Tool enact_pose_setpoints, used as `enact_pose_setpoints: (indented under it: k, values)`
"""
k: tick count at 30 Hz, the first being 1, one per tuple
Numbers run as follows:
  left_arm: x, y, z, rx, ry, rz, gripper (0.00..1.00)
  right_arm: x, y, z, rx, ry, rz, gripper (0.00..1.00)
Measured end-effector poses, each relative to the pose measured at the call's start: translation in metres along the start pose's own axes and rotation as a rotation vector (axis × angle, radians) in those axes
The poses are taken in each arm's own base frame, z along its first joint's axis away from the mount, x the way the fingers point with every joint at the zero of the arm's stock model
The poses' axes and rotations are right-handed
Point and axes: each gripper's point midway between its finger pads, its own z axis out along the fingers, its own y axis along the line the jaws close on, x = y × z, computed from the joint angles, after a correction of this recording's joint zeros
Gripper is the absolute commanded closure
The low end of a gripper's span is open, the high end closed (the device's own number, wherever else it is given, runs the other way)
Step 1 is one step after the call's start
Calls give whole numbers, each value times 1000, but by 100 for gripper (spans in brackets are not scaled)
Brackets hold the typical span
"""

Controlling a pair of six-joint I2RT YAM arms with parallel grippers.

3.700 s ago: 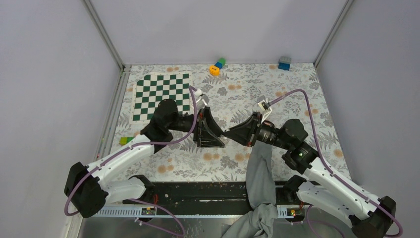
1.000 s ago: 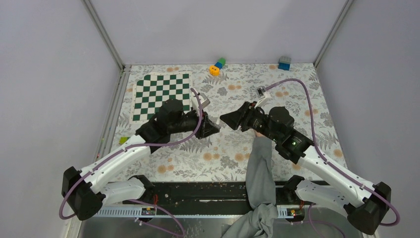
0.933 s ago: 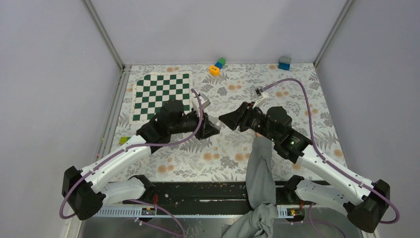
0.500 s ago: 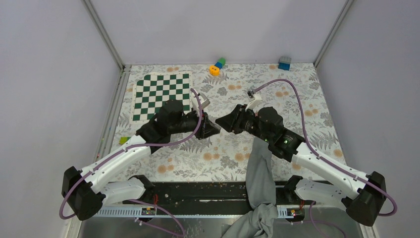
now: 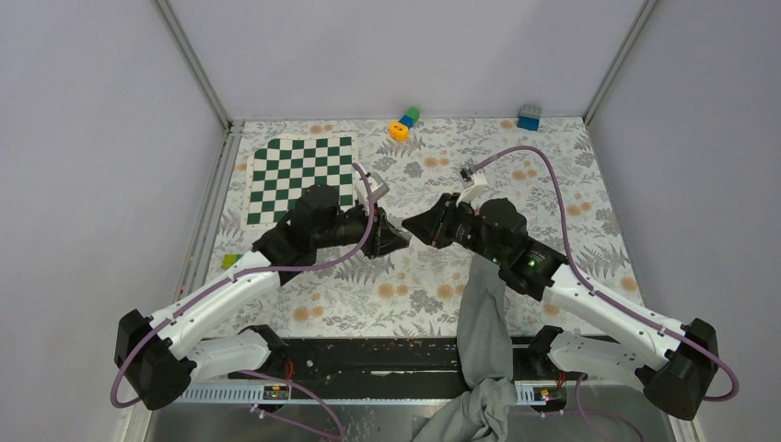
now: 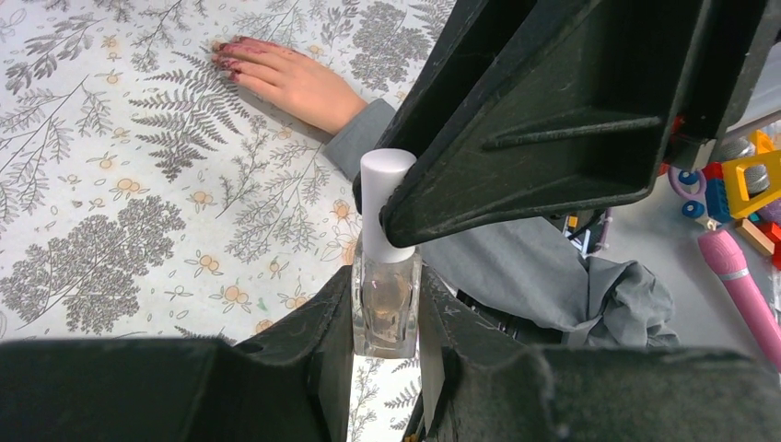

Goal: Paint the nails
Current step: Unscrew the nail polish bottle.

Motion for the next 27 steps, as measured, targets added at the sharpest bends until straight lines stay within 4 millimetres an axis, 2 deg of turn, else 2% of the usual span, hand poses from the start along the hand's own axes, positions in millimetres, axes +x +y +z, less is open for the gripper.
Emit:
enact_pose_setpoints:
  k: [7, 15, 27]
  values:
    - [-8, -15, -3, 90, -50, 0, 100, -5, 14, -10, -78, -12, -82, 100]
    - [-22, -49, -13, 275, -109, 23, 100, -10, 46, -32, -256, -39, -193, 100]
    - [-26, -99, -38, 569, -120, 54, 100, -1, 98, -60, -592, -13, -299, 100]
